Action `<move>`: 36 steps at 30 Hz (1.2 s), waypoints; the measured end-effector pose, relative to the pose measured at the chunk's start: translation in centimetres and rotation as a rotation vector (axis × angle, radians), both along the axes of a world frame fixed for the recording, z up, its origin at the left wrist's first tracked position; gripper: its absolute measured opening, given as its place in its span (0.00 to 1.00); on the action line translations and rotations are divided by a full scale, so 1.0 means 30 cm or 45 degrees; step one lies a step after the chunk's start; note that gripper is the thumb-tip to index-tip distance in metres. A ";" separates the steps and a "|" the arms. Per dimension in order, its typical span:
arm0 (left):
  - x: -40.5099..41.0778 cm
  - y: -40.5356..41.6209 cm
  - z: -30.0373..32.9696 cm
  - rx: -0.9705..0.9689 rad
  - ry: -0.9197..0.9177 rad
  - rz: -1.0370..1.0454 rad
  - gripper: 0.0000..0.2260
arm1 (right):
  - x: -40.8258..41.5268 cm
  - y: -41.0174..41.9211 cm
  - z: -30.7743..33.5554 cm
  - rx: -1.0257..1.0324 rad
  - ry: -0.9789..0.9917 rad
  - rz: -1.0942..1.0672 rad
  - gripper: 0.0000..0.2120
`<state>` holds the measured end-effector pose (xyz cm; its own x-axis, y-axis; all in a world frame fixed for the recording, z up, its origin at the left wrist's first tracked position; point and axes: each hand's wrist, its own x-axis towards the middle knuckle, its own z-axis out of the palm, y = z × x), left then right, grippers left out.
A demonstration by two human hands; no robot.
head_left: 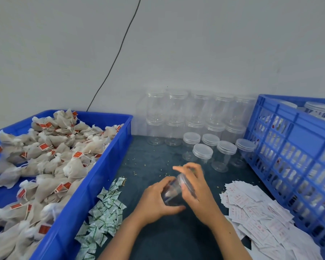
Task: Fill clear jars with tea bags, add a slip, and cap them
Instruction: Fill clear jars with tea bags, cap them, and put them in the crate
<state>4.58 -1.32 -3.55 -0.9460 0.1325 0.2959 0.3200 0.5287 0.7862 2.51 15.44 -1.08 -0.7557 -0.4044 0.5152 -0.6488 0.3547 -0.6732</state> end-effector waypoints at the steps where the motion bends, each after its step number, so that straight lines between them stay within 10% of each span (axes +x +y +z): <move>1: 0.002 0.004 0.002 -0.074 0.046 0.069 0.31 | 0.003 0.005 -0.004 -0.041 -0.015 0.045 0.23; 10: -0.012 -0.027 -0.003 -0.765 0.654 0.399 0.32 | 0.000 0.020 0.005 -0.162 -0.360 -0.147 0.21; 22: -0.010 -0.029 0.007 -0.803 0.687 0.460 0.33 | 0.005 0.044 0.020 -0.165 -0.541 0.208 0.35; 31: -0.002 -0.030 0.010 -0.801 0.668 0.433 0.33 | 0.009 0.015 0.007 -0.312 -0.654 0.017 0.21; 36: -0.003 -0.034 0.016 -0.753 0.669 0.457 0.32 | 0.002 0.070 0.020 -0.155 -0.463 0.243 0.36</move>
